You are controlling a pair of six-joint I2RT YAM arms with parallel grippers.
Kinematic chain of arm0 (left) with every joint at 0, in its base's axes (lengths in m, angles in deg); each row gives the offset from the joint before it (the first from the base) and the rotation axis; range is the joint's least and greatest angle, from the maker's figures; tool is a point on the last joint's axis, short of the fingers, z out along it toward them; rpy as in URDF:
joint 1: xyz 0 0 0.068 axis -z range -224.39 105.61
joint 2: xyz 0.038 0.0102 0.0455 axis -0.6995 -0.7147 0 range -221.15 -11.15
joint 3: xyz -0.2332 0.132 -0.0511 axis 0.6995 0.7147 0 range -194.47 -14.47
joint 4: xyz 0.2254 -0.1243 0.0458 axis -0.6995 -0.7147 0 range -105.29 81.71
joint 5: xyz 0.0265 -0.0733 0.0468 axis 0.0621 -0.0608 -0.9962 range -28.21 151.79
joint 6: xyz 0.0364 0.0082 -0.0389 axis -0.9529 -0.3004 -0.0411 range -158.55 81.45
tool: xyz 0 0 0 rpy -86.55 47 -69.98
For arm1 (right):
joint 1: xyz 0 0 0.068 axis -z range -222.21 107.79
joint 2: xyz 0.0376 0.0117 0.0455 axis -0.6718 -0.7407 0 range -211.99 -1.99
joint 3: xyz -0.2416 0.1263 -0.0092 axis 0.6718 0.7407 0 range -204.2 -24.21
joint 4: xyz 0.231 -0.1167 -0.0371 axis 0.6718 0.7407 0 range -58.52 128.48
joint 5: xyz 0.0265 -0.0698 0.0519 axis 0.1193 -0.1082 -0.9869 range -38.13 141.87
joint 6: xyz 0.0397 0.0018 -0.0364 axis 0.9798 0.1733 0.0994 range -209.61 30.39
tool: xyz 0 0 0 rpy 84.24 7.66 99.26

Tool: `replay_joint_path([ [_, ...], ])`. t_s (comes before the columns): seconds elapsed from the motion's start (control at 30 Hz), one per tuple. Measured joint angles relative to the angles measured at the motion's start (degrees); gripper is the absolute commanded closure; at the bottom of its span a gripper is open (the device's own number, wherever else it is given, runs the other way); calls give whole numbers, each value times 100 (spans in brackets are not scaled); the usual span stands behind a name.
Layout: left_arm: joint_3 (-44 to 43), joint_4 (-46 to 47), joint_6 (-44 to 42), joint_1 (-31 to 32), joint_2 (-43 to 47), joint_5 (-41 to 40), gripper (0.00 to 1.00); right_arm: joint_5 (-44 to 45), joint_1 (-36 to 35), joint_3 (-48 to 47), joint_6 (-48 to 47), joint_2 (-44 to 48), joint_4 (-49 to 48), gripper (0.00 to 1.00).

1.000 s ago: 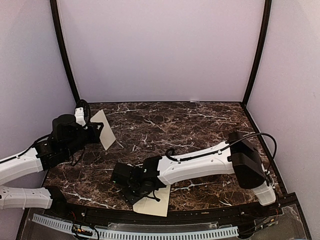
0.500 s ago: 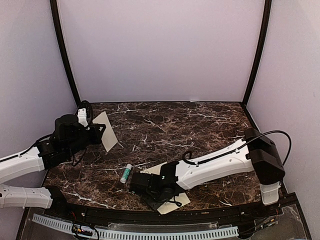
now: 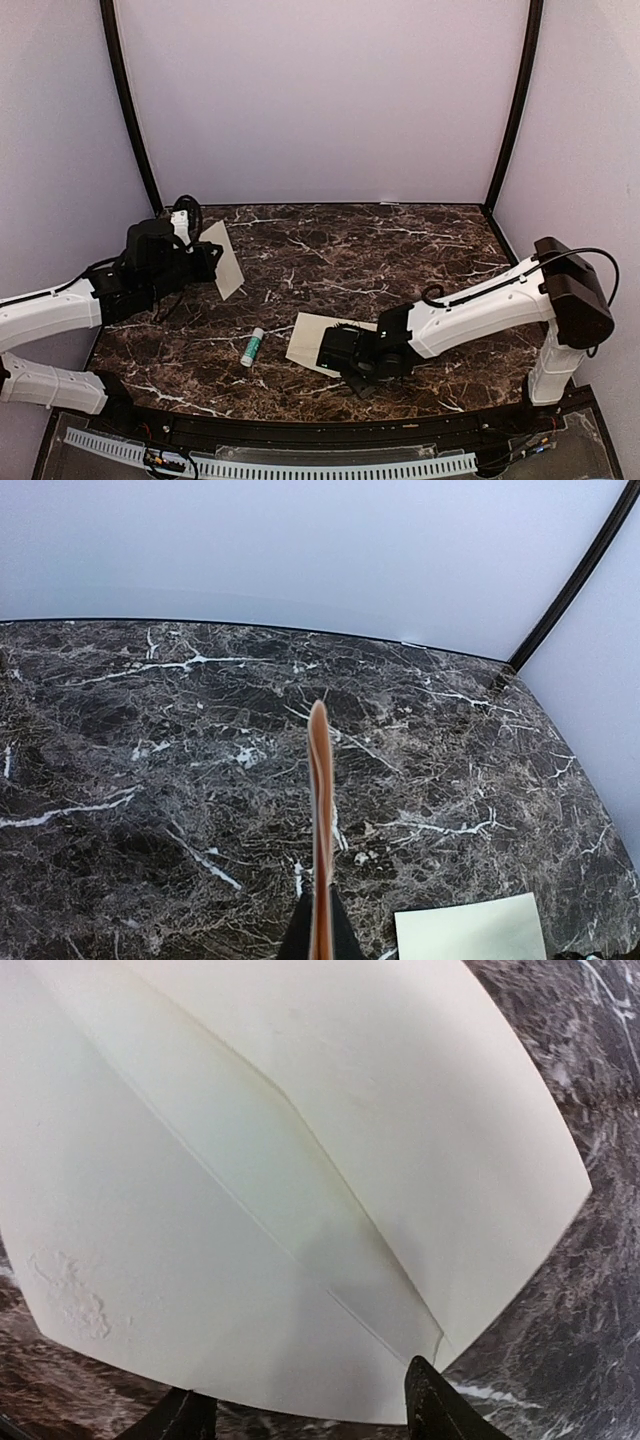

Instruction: Place the letter into the envelope and seal it

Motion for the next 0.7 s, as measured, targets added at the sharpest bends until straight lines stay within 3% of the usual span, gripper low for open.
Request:
replay_joint_path([
  [0.2, -151, 20, -2, 0, -271, 35, 100, 367, 479, 461, 219, 326, 70, 42],
  [0.47, -348, 127, -11, 0, -603, 98, 100, 590, 1735, 1335, 293, 962, -557, 43],
  [0.7, -363, 210, -87, 0, -629, 262, 100, -284, 2068, 2245, 195, 2457, -1497, 42],
])
